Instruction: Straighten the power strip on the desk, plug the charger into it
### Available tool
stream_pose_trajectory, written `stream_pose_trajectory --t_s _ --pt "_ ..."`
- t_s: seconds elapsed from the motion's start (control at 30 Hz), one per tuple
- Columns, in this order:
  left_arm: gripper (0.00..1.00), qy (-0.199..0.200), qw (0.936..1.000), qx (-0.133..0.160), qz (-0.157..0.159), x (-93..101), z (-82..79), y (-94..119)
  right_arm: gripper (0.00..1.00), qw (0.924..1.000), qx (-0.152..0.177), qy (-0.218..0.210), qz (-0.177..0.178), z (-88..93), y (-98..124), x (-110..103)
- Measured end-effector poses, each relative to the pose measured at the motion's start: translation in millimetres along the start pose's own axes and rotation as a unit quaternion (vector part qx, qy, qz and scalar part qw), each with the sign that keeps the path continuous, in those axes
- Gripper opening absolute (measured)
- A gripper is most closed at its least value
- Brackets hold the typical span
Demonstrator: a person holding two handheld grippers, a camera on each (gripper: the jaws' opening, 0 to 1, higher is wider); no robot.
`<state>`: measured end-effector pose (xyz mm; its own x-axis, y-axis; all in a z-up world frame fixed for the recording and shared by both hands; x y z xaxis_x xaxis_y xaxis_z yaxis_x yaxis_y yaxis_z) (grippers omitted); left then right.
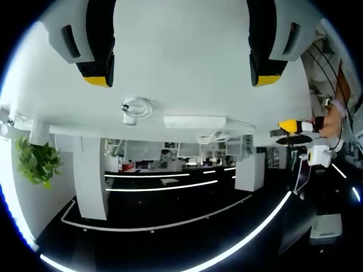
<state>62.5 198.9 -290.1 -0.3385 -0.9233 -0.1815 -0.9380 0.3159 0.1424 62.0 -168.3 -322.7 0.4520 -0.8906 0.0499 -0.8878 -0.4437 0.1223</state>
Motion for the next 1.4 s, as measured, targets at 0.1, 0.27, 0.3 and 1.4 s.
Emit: stream_pose_trajectory --t_s 0.1,0.27,0.3,1.4 --pt "0.99 -0.029 0.9995 0.003 0.009 -3.3 -12.0 -3.5 0.99 1.0000 0.001 0.001 -0.001 -0.3 0.0 0.2" --pt "0.99 -0.087 0.9960 -0.006 0.019 -11.7 -30.8 -12.0 0.99 1.0000 0.004 -0.001 0.000 -0.7 0.5 1.6" --pt "0.99 -0.102 0.9945 -0.009 0.020 -13.6 -34.8 -15.3 0.99 1.0000 0.005 -0.002 0.001 -0.7 0.5 1.8" --pt "0.99 -0.185 0.9710 -0.068 0.135 -13.2 -92.9 -81.5 0.99 0.9999 0.009 0.003 0.004 -5.8 4.8 4.2"
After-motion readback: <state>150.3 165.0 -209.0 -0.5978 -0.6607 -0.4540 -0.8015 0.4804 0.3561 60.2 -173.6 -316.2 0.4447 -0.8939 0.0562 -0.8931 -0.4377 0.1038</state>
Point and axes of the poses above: the point that each gripper's makers call its tool centre point, and the gripper's own axes: y roughly backward along the fingers, x roughly to its right, z roughly out of its underside, the point moved 6 cm from there along y, roughly backward along the fingers
